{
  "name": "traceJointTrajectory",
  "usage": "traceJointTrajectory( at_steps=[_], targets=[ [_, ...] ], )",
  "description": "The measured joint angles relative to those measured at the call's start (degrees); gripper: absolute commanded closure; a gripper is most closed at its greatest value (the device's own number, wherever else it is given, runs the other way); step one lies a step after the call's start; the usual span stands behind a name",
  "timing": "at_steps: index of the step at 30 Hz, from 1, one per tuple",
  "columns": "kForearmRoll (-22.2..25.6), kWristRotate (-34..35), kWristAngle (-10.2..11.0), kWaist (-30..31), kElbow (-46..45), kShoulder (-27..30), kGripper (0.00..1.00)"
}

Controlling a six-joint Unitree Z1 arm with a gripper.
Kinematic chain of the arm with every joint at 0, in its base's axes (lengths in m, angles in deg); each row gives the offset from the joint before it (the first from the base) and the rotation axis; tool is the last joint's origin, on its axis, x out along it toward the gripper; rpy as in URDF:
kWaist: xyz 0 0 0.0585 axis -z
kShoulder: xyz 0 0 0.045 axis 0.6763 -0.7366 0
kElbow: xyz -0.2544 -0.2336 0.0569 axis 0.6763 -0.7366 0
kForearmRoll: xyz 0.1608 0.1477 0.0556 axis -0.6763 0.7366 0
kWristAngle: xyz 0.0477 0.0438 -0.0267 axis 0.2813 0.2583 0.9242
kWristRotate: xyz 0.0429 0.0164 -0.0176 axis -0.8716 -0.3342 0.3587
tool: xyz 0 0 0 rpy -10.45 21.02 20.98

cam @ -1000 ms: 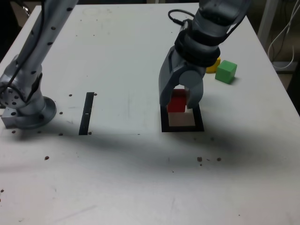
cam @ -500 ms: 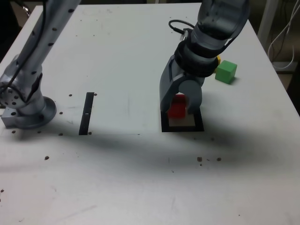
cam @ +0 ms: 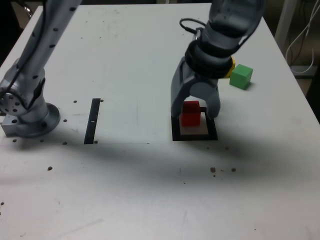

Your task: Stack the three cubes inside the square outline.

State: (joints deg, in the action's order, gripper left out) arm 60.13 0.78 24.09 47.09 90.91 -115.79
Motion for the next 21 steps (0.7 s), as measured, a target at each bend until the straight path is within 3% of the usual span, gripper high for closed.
traceJointTrajectory(
  at_steps=[5, 13, 21],
  targets=[
    [0.0, -2.33, 0.43, -0.25, -0.39, 3.82, 0.0],
    [0.95, -13.03, 0.61, -4.87, 2.93, 4.63, 0.0],
    [1.2, -24.07, 3.87, -13.95, 7.76, 4.59, 0.01]
  ],
)
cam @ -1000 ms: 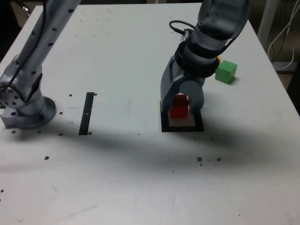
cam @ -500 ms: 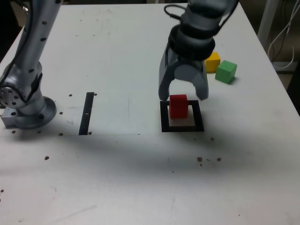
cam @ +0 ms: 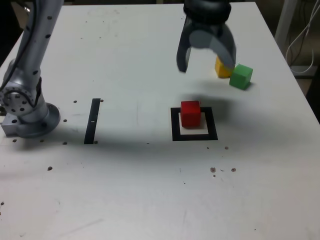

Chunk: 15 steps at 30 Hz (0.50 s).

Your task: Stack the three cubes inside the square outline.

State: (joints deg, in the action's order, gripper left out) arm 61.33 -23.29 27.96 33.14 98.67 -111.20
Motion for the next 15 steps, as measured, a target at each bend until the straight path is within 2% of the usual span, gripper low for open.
traceJointTrajectory(
  at_steps=[5, 11, 15],
  targets=[
    [1.97, -1.84, 1.51, -5.92, 4.36, -2.23, 0.01],
    [3.87, -2.17, 2.13, -9.17, 9.86, -7.21, 0.01],
    [4.28, -2.35, 2.36, -9.24, 13.24, -10.25, 0.01]
  ],
)
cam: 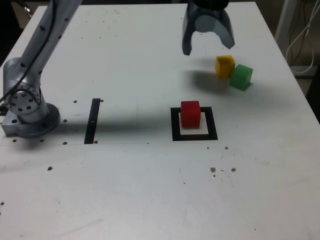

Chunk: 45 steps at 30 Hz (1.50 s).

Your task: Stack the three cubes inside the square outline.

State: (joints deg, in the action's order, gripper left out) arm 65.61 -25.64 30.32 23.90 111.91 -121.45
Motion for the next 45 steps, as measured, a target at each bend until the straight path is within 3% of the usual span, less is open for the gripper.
traceJointTrajectory(
  at_steps=[10, 21, 30, 34, 41, 45],
  targets=[
    [0.16, -1.38, 1.16, 0.47, 6.32, -6.66, 0.03],
    [-0.11, -2.78, 2.12, 0.61, 9.92, -10.04, 0.12],
    [-0.4, -3.08, 1.32, 0.66, 11.16, -12.64, 0.19],
    [-0.78, -3.06, 1.32, 0.66, 11.8, -12.66, 0.28],
    [-0.87, -2.77, 1.49, 0.72, 12.41, -12.69, 0.57],
    [-0.88, -2.63, 0.88, 0.77, 13.14, -12.68, 0.65]
  ],
)
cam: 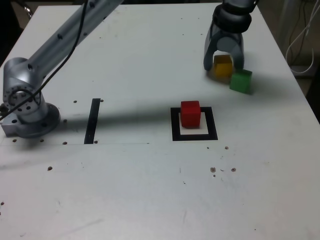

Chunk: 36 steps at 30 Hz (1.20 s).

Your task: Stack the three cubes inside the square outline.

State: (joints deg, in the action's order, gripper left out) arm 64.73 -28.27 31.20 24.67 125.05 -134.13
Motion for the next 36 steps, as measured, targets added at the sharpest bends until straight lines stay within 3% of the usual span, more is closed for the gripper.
traceJointTrajectory(
  at_steps=[6, 11, 15, 23, 32, 36],
  targets=[
    [-0.73, 0.84, -3.35, 0.0, -0.25, 0.16, 0.71],
    [-1.43, 1.05, -4.77, 0.0, -1.07, 0.6, 0.72],
    [-1.49, 1.82, -3.8, 0.07, -1.81, 0.95, 0.74],
    [-1.37, 2.3, -1.2, 0.12, -2.73, 2.58, 0.88],
    [-0.97, 1.5, -0.33, 0.22, -7.92, 13.41, 0.89],
    [-2.18, 1.48, -2.05, 2.16, -14.01, 19.05, 0.89]
  ],
)
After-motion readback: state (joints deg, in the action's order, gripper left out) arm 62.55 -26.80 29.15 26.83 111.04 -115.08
